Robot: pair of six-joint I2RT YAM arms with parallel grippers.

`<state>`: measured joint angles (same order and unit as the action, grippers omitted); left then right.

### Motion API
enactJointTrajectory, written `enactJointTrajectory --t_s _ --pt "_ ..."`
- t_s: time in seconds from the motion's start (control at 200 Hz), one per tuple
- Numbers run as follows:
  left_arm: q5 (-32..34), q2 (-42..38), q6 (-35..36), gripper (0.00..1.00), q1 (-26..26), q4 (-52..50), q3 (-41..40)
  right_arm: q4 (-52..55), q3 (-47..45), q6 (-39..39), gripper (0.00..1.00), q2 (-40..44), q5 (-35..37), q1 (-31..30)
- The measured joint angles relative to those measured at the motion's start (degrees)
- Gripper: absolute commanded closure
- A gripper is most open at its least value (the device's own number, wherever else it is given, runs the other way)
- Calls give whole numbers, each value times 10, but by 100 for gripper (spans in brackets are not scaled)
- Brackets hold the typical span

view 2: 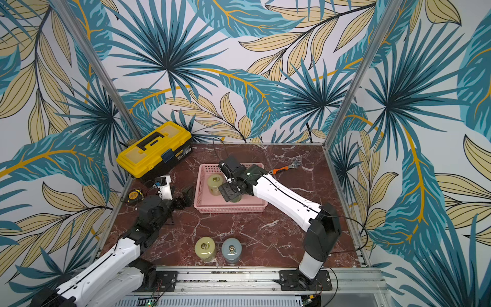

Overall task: Take the tea canister out of the basket
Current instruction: Pick up the tea canister from the basket, then place the tea canister at the center of the board.

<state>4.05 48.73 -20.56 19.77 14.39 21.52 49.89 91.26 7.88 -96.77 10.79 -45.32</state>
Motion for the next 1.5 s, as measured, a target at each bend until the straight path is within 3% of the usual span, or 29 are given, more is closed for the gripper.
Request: enactJointTrajectory --t_s 1.502 --pt "0 0 6 0 0 0 0 2 -324 177 54 256 44 -118"
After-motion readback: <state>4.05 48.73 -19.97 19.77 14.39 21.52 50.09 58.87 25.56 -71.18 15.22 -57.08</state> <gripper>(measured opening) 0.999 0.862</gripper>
